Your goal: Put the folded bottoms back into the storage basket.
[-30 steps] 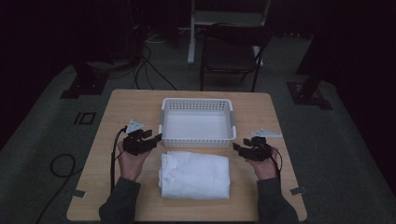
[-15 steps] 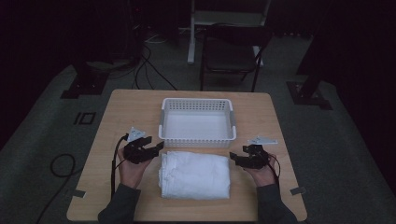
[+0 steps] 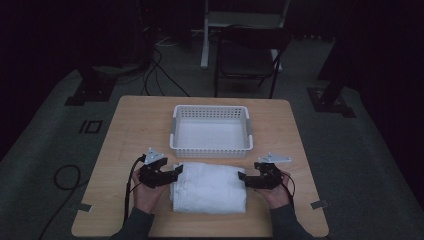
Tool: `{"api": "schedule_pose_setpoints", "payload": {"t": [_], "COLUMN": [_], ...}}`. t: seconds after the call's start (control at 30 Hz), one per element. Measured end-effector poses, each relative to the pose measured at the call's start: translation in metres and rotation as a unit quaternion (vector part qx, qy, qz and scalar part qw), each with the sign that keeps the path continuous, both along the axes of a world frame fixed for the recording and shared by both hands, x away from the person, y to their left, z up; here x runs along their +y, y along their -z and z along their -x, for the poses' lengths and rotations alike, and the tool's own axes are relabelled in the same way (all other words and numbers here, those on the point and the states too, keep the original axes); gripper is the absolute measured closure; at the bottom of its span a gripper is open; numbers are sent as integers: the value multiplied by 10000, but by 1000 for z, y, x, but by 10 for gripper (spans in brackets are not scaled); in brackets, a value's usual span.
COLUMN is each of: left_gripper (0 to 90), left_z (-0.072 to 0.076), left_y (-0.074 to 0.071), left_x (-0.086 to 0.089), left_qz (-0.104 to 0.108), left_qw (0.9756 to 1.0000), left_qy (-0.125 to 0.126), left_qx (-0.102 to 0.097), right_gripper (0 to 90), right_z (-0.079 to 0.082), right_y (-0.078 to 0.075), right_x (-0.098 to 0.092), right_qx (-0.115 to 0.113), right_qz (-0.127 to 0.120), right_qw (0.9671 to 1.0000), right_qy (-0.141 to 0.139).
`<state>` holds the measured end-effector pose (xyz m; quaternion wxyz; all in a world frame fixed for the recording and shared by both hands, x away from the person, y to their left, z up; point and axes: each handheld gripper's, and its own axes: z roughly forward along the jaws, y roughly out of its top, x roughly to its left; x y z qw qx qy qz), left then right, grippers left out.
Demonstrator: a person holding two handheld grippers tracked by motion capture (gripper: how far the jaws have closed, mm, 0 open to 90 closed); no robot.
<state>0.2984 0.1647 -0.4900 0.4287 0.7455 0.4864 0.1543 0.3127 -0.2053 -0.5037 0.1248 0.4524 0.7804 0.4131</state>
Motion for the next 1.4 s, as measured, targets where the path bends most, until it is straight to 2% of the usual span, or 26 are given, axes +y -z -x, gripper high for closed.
{"api": "schedule_pose_setpoints", "payload": {"t": [0.17, 0.3, 0.5, 0.6, 0.73, 0.87, 1.03, 1.23, 1.4], "left_gripper": [277, 262, 158, 141, 140, 106, 94, 88, 40], "left_z": [5, 8, 13, 13, 9, 4, 2, -4, -10], "left_y": [6, 10, 14, 18, 28, 41, 46, 52, 58], "left_x": [-4, -8, -15, -19, -21, -19, -20, -19, -16], "left_qz": [101, 104, 94, 10, -77, -105, -98, 31, 149], "left_qw": [9999, 9998, 9997, 9997, 9993, 9989, 9990, 9976, 9962], "left_qy": [57, 69, 18, 16, -26, 4, -23, -58, -29], "left_qx": [114, 185, 235, 260, 359, 456, 428, 689, 853], "right_gripper": [181, 181, 170, 166, 166, 163, 144, 120, 110], "right_z": [4, 6, 10, 11, 11, 9, 5, -1, -6], "right_y": [3, 5, 9, 11, 17, 22, 28, 36, 43], "right_x": [5, 7, 10, 12, 18, 19, 20, 22, 22], "right_qx": [64, 93, 138, 182, 223, 269, 353, 449, 631], "right_qz": [-35, -38, -32, -35, 100, 88, 44, -13, -168], "right_qw": [10000, 9999, 9999, 9998, 9996, 9995, 9992, 9989, 9977], "right_qy": [-57, -62, -74, -89, -145, -147, -153, -155, -169]}}
